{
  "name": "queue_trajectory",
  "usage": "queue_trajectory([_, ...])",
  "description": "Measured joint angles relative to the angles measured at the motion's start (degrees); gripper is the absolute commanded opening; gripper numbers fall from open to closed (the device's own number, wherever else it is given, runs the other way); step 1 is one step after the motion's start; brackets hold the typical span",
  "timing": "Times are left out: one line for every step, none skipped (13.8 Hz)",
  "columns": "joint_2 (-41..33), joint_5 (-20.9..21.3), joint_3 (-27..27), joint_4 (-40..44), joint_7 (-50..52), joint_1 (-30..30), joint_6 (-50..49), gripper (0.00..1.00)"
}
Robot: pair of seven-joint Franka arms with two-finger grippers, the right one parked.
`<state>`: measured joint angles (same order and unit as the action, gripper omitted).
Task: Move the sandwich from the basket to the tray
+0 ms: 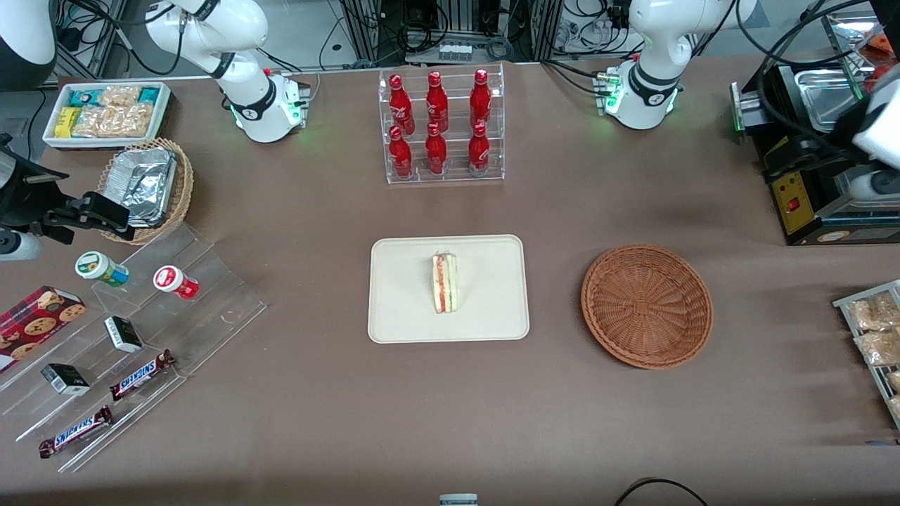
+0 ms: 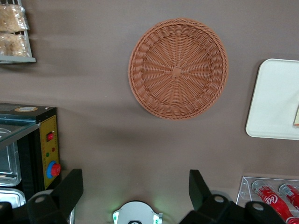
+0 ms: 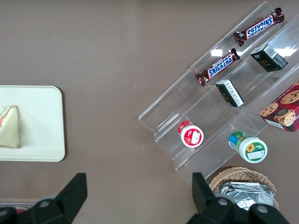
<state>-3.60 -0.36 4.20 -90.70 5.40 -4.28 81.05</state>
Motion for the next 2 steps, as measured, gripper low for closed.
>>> queue_trajectory([-0.09, -0.04, 0.12, -0.01, 0.0, 0.22, 0.0, 1.0])
queue_trajectory([-0.09, -0.07, 0.39, -0.01, 0.01, 0.7, 0.01, 1.0])
